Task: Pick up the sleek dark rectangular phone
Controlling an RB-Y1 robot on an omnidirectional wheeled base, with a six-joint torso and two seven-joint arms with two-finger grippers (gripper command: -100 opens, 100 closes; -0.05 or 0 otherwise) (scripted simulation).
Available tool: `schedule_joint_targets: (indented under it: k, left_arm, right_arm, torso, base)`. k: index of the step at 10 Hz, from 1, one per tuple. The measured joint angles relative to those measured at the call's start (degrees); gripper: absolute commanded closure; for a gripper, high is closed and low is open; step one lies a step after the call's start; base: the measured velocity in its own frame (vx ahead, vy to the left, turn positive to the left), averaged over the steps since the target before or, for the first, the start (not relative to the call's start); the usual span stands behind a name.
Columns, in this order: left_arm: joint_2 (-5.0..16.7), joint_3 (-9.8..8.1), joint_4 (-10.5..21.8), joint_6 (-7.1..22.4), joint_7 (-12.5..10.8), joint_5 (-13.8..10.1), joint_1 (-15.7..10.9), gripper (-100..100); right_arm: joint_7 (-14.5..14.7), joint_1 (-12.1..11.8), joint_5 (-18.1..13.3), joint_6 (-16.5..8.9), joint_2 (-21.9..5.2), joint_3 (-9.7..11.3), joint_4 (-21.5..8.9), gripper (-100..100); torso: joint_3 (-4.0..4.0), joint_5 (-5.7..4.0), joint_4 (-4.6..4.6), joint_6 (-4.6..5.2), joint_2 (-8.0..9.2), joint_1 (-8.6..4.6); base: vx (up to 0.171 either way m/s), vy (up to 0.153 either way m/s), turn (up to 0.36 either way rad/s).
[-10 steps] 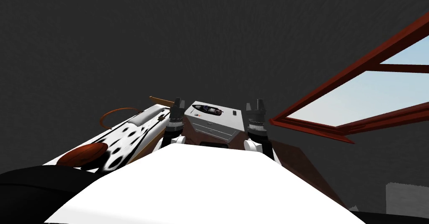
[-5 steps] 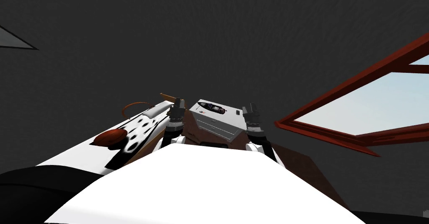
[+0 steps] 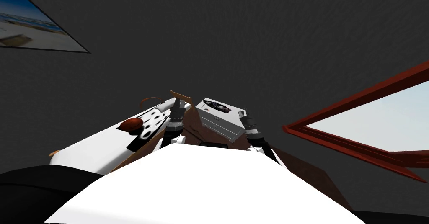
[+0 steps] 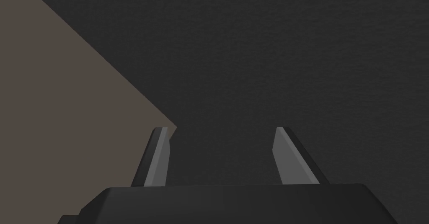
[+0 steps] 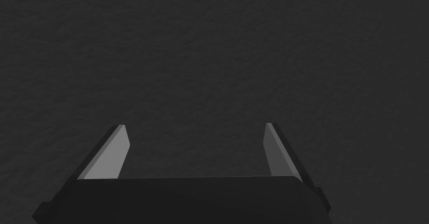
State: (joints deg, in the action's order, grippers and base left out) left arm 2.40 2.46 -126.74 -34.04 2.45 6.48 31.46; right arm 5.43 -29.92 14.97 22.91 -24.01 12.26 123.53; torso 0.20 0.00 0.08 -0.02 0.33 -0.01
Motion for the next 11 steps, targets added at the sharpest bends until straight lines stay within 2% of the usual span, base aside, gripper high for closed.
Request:
schedule_joint_targets:
  k: [2,3,4,6,8,10,11]
  left_arm:
    - [0.0,0.0,0.0,0.0,0.0,0.0,0.0,0]
    - [0.0,-0.01,0.0,0.0,0.0,0.0,0.01,0]
    - [0.0,-0.01,0.0,0.0,0.0,0.0,0.02,0]
    - [0.0,-0.01,0.0,0.0,0.0,0.0,0.02,0]
    - [0.0,-0.01,0.0,0.0,0.0,0.0,0.01,0]
    - [0.01,-0.01,0.0,0.0,0.0,0.0,0.02,0]
    - [0.0,-0.01,0.0,0.0,0.0,0.0,0.0,0]
  right_arm:
    - [0.31,-0.14,2.55,-1.43,-3.72,0.77,-0.85,-100]
    - [0.71,-0.21,3.15,-1.94,-5.29,1.6,-1.53,-100]
    - [0.95,-0.45,3.27,-1.83,-6.3,1.94,-1.74,-100]
    - [1.23,-0.44,5.66,-2.9,-9.99,3.0,-3.09,-100]
    - [1.97,-1.16,7.86,-3.06,-13.74,5.01,-4.95,-100]
    - [2.72,-1.61,10.49,-4.88,-17.51,6.43,-5.62,-100]
    - [2.99,-1.67,12.17,-5.47,-19.58,7.63,-6.95,-100]
  torso:
    - [0.02,0.0,0.01,0.0,0.04,-0.03]
    - [0.02,-0.01,0.01,0.05,0.02,-0.07]
    - [-0.06,-0.02,-0.01,0.07,-0.11,-0.11]
    - [-0.05,-0.02,-0.01,0.06,-0.09,-0.1]
    - [-0.02,-0.01,0.0,0.05,-0.04,-0.08]
    - [-0.01,-0.01,0.01,0.06,-0.03,-0.09]
    - [-0.03,-0.01,-0.01,0.01,-0.06,-0.07]
  base:
    - [-0.098,0.018,0.232]
    - [-0.04,0.004,-0.024]
    - [-0.067,0.025,0.355]
    - [-0.075,0.02,0.205]
    - [-0.085,0.025,0.261]
    - [-0.075,0.026,0.253]
    - [-0.058,0.018,0.178]
